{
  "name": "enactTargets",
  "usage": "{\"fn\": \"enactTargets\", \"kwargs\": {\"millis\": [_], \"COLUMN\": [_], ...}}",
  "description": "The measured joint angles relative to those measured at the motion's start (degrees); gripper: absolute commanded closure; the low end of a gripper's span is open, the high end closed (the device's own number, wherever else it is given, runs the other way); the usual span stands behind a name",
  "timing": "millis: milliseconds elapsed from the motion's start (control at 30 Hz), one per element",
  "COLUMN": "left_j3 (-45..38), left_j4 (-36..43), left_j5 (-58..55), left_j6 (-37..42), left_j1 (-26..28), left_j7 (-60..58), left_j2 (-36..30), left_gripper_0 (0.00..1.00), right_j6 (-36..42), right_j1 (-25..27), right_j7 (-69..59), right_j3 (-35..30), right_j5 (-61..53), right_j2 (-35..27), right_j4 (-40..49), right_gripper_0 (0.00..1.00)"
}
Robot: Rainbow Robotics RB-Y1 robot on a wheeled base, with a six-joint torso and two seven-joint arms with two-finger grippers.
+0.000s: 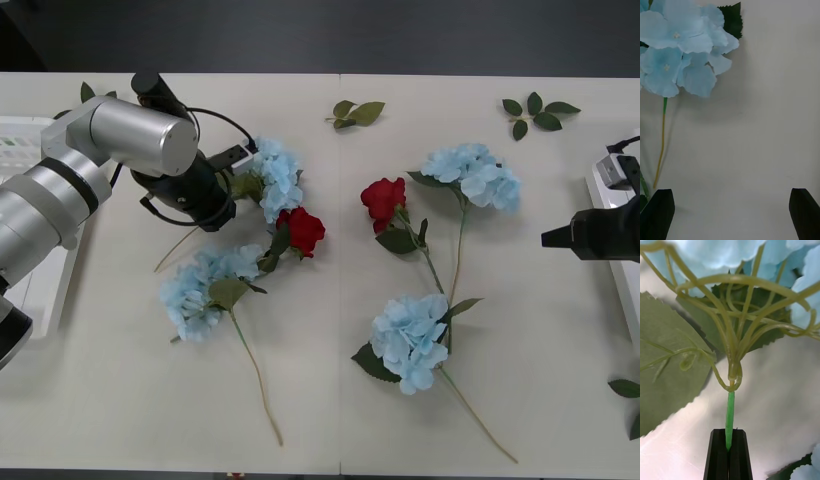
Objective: Put the red flowers into the right box and the blue flowers into the left box
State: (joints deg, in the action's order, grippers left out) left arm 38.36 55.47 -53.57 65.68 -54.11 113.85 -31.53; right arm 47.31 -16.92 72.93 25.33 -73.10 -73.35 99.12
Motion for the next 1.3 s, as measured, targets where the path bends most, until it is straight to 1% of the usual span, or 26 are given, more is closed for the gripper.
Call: {"fn": "enactTargets", "kwargs": {"millis": [100,167,267,333,500,667,800,1000,1133,1300], "left_j3": [-1.18,-3.68,-9.50,-14.11,-23.20,-28.65,-32.20,-39.80,-44.27,-48.49], "left_j4": [2.87,4.79,5.79,5.79,5.79,8.09,11.31,12.03,12.18,12.20], "left_j5": [0.00,0.00,0.00,0.00,0.00,0.00,0.00,-0.01,-0.04,-0.76], "left_j6": [0.62,2.70,7.20,9.97,16.15,20.29,22.00,23.90,23.90,23.92], "left_j1": [-0.31,-0.31,-0.31,-0.31,-0.31,0.52,3.47,8.58,12.59,17.78], "left_j7": [0.00,0.00,0.00,0.00,0.01,0.01,0.01,0.01,0.00,0.00], "left_j2": [-0.80,-1.24,-1.32,-1.32,-2.63,-7.53,-12.64,-18.79,-22.38,-25.75], "left_gripper_0": [1.00,1.00,1.00,1.00,1.00,1.00,1.00,1.00,1.00,1.00], "right_j6": [4.82,7.53,9.99,12.52,15.50,16.87,16.86,16.44,14.02,13.47], "right_j1": [-1.84,-3.50,-5.76,-6.98,-7.80,-7.79,-7.80,-9.29,-10.83,-11.31], "right_j7": [-0.70,-4.73,-11.14,-12.19,-12.44,-16.40,-16.41,-16.41,-16.40,-16.40], "right_j3": [-0.02,-0.02,-0.02,-0.02,-0.02,-0.02,-0.03,-0.03,-0.03,-0.04], "right_j5": [5.79,9.08,13.67,18.47,26.85,32.55,36.53,39.40,39.40,39.40], "right_j2": [3.75,6.81,11.45,14.56,21.03,25.70,29.05,33.87,35.11,35.16], "right_j4": [1.02,1.20,1.19,1.19,1.19,0.99,-0.91,-6.88,-10.45,-11.79], "right_gripper_0": [0.11,0.11,0.11,0.11,0.11,0.11,0.11,0.11,0.11,0.11]}}
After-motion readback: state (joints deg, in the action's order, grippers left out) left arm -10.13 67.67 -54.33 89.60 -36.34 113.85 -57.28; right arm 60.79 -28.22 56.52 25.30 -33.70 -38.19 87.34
